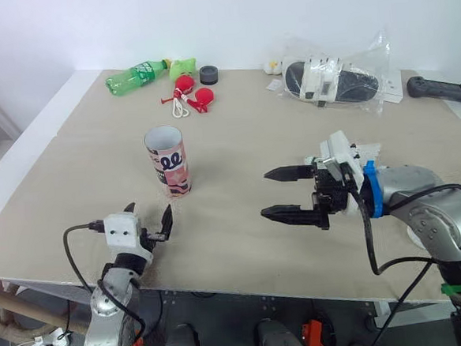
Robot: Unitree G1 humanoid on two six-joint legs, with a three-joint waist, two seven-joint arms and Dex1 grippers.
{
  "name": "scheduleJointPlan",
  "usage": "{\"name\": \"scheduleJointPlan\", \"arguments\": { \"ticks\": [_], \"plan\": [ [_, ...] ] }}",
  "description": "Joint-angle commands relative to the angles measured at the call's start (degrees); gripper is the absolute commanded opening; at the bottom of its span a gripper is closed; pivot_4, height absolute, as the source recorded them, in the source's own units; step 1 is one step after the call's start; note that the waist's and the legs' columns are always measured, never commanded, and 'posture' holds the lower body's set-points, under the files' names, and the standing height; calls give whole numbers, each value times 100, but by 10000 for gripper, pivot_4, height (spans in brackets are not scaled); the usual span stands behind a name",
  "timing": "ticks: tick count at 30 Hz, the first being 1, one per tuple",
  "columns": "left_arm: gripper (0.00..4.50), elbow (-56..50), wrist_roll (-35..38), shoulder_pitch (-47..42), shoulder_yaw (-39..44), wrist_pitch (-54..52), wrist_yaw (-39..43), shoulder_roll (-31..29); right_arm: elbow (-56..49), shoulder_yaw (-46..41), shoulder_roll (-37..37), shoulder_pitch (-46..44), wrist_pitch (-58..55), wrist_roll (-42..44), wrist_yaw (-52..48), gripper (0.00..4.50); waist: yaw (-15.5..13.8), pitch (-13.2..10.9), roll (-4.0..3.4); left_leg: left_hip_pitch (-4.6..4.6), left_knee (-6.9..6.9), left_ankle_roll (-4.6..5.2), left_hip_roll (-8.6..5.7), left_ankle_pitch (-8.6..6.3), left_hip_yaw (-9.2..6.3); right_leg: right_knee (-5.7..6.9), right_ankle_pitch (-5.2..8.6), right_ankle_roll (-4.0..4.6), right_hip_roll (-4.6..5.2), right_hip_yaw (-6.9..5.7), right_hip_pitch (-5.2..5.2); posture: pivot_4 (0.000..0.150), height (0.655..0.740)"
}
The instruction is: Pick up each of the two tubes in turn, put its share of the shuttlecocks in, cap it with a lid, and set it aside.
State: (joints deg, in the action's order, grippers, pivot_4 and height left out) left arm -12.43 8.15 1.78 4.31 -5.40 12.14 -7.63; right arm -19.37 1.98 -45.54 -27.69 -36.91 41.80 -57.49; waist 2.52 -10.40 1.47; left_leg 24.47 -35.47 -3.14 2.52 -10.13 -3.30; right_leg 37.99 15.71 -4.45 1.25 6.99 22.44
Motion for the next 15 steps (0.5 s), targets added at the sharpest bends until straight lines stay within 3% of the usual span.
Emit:
{"name": "scheduleJointPlan", "arguments": {
  "ticks": [1, 15],
  "plan": [
    [45000, 614, 35, -437, -46, 240, 260, -89, -113, -131, 69, -77, 78, -58, 24, 44659, 2, 1, -1, 1, 1, 0, 0, 0, 0, 0, 0, -2, 0, 1, 0, 1500, 7400],
    [45000, 1729, 134, -1918, -79, -70, 713, -356, -440, -284, 180, 75, -28, -55, 329, 44659, 6, 0, 0, 4, 5, 0, 2, 0, -7, 1, 0, -4, -3, -5, 0, 1500, 7400]
  ]
}}
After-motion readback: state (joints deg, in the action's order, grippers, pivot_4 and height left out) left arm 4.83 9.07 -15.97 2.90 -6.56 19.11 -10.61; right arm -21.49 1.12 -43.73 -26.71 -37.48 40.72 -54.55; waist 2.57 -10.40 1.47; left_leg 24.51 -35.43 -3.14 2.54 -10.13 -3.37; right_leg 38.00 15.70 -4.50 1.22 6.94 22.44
